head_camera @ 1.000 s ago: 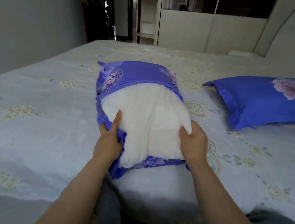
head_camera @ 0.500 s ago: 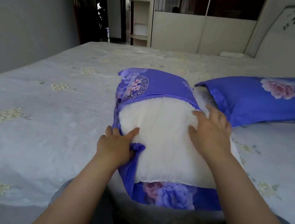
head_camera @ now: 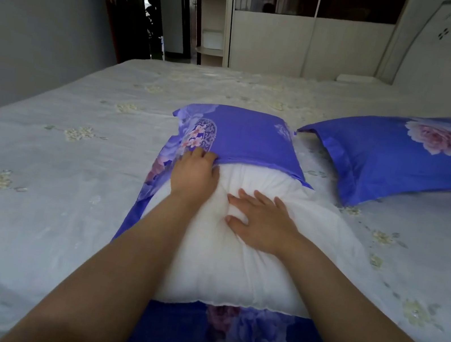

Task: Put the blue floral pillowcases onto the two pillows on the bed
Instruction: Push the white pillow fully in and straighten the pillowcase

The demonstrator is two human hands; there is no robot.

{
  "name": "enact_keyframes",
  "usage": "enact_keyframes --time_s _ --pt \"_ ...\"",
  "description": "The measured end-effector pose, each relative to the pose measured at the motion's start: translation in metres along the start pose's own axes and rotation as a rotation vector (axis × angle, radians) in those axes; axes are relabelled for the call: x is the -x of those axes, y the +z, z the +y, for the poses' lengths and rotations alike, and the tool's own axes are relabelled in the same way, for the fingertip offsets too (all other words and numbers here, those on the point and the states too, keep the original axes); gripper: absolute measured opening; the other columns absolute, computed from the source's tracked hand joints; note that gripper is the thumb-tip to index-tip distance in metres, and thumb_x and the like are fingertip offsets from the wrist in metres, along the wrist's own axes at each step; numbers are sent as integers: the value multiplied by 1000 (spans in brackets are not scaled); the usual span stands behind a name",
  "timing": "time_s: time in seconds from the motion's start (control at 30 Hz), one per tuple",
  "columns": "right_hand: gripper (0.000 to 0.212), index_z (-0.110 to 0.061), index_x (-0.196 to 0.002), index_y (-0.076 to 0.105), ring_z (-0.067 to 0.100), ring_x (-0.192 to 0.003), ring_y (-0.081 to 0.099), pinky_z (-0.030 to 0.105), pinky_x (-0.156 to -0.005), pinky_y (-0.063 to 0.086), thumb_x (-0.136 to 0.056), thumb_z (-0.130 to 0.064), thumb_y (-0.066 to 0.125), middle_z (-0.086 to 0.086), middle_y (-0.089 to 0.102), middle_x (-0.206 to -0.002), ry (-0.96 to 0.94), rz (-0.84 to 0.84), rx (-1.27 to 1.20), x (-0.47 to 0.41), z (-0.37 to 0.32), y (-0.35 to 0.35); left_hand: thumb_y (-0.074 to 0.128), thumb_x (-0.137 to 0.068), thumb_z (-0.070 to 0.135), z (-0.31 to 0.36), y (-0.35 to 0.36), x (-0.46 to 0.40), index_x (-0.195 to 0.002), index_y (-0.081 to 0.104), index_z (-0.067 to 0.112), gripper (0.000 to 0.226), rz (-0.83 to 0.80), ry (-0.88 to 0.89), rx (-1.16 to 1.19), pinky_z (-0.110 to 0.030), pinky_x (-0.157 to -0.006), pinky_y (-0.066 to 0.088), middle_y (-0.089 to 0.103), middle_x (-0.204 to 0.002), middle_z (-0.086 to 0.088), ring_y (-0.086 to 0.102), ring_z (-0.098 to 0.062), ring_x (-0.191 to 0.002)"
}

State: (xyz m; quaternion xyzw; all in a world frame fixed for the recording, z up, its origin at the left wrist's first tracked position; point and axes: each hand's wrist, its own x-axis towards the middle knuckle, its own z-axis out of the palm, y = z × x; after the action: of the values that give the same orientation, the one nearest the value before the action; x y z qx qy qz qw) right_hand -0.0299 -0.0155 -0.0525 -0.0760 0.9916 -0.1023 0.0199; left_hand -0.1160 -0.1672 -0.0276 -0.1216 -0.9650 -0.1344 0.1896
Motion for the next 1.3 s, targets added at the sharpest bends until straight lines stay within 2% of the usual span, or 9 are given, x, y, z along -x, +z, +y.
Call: enact_keyframes --time_s 0.1,0.2,0.37,0.47,0.6,0.83,0.97,1.17,1.3 --pt "58 -32 -143 29 19 -140 27 44 -115 15 -91 -59 36 -7 30 -152 43 79 -63 -4 1 2 52 -83 5 -1 16 1 -102 66 7 24 255 67 100 -38 -71 49 65 -96 -13 62 -34 -88" --pt "49 -19 -127 37 27 -108 59 39 -90 45 -91 -50 44 2 62 -121 207 442 -170 -13 2 0 44 -76 5 -2 25 12 -91 63 6 24 443 199 118 -35 -67 45 64 -84 -12 60 -30 -75" --pt "54 -14 -113 55 31 -87 53 39 -75 40 -72 -48 65 11 56 -100 168 822 235 -43 -8 -9 39 -80 9 4 30 32 -83 47 10 9 460 295 206 -34 -64 31 54 -72 -13 51 -29 -64" --pt "33 -14 -105 58 31 -88 53 39 -76 38 -77 -31 61 11 56 -99 110 792 251 -58 -5 -16 37 -85 16 1 31 34 -81 50 6 17 371 252 245 -35 -54 36 54 -64 -14 55 -31 -56" --pt "31 -15 -117 54 35 -100 55 41 -79 42 -87 -10 46 13 55 -114 382 708 29 -45 61 -20 47 -83 41 -12 28 36 -77 52 11 30 311 185 156 -27 -47 35 58 -65 -7 57 -27 -58" --pt "29 -8 -109 60 36 -94 59 37 -72 42 -93 -22 41 18 60 -109 670 567 -150 -6 121 25 50 -72 1 -13 27 49 -80 51 10 12 325 -65 357 -33 -54 39 57 -77 -7 55 -30 -68" --pt "38 -9 -106 65 39 -90 56 44 -72 45 -83 -24 40 17 63 -96 361 900 -105 -15 101 4 49 -80 10 -17 21 48 -102 64 12 27 387 -41 323 -33 -65 48 67 -96 -8 63 -30 -86" --pt "45 -16 -112 61 31 -93 56 40 -80 43 -78 -44 58 9 59 -102 -10 754 59 -35 39 -17 47 -88 23 -8 22 45 -93 70 8 28 519 201 194 -31 -57 46 66 -83 -10 62 -29 -73" --pt "30 -14 -101 65 31 -77 62 36 -67 47 -76 -27 54 8 63 -88 -62 873 156 -38 19 -13 49 -89 21 -13 22 49 -99 71 10 26 556 283 212 -31 -61 41 63 -80 -9 59 -26 -72"
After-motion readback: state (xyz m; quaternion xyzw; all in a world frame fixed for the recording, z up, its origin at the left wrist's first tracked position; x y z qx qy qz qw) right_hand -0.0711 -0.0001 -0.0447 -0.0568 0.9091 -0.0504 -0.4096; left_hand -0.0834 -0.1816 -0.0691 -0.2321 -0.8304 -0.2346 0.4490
